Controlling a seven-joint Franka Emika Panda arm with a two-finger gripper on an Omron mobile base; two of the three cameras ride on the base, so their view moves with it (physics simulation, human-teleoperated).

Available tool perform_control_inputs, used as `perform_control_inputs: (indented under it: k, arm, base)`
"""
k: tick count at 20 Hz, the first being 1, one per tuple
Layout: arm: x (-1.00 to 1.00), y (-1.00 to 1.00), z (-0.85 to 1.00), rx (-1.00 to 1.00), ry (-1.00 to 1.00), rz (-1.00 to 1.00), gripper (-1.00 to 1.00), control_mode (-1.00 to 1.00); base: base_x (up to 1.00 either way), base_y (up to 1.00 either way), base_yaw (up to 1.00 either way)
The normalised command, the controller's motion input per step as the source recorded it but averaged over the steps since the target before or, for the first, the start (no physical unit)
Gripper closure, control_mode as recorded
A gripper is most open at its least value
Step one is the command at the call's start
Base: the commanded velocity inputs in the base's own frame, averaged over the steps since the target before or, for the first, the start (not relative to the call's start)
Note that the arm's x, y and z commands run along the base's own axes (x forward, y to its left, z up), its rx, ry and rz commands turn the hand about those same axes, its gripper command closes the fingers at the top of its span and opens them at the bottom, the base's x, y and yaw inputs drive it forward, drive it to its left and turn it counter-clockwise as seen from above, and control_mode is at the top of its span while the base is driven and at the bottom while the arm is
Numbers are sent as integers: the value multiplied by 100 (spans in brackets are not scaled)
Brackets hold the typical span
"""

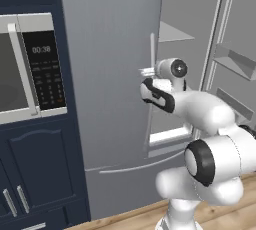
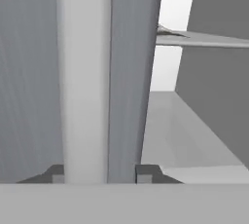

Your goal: Open the fridge, remove the kiwi, onion, and fish, and place them on any counter.

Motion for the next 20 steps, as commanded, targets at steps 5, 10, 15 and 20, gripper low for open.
perform_control_inputs:
  k: [5, 10, 15, 20]
  arm:
    - [-100, 49, 0, -5, -3, -40, 100, -100]
    - [-100, 93, 0, -10, -7, -35, 100, -100]
    - [-100, 100, 0, -14, -6, -28, 100, -100]
    - [-100, 100, -1, -17, -4, -25, 100, -100]
  base:
    - [0, 0, 0]
    - [0, 0, 0]
    - [0, 0, 0]
    - [0, 0, 0]
